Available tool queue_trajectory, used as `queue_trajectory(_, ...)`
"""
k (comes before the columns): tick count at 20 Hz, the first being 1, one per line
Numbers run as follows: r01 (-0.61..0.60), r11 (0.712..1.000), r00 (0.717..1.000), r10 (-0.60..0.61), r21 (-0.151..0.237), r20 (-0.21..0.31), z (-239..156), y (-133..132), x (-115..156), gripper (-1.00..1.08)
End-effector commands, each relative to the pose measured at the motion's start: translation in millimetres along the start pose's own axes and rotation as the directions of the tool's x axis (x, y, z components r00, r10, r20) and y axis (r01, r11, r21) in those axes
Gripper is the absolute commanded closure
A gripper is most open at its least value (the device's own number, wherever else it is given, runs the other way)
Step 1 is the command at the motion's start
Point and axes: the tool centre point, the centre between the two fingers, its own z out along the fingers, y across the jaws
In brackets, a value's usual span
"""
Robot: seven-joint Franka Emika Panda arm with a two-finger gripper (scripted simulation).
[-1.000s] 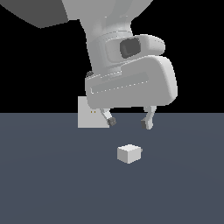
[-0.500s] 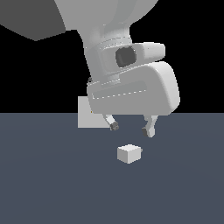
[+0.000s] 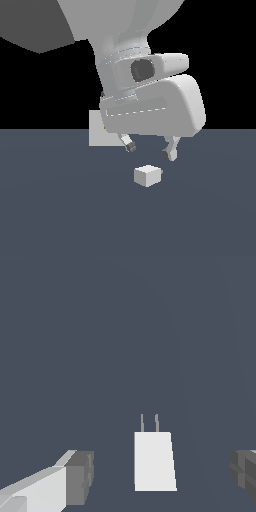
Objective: Plug the charger into the wall socket.
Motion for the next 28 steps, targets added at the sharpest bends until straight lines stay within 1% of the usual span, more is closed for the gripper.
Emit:
queue_trajectory(1,0.0,1.0,1.0,0.0,-0.001,0.001,5.4,0.5,-2.4,-0.92)
queue_trajectory(9,-0.003,1.0,1.0,0.003,-0.001,0.002,36.0,1.2,-14.7,-0.92)
queue_trajectory(15,-0.004,1.0,1.0,0.004,-0.002,0.001,44.3,1.2,-17.8,-0.92)
queue_trajectory(16,-0.004,1.0,1.0,0.004,-0.002,0.001,44.3,1.2,-17.8,1.08)
queue_trajectory(28,-0.004,1.0,1.0,0.004,-0.002,0.0,43.8,2.3,-16.0,1.08)
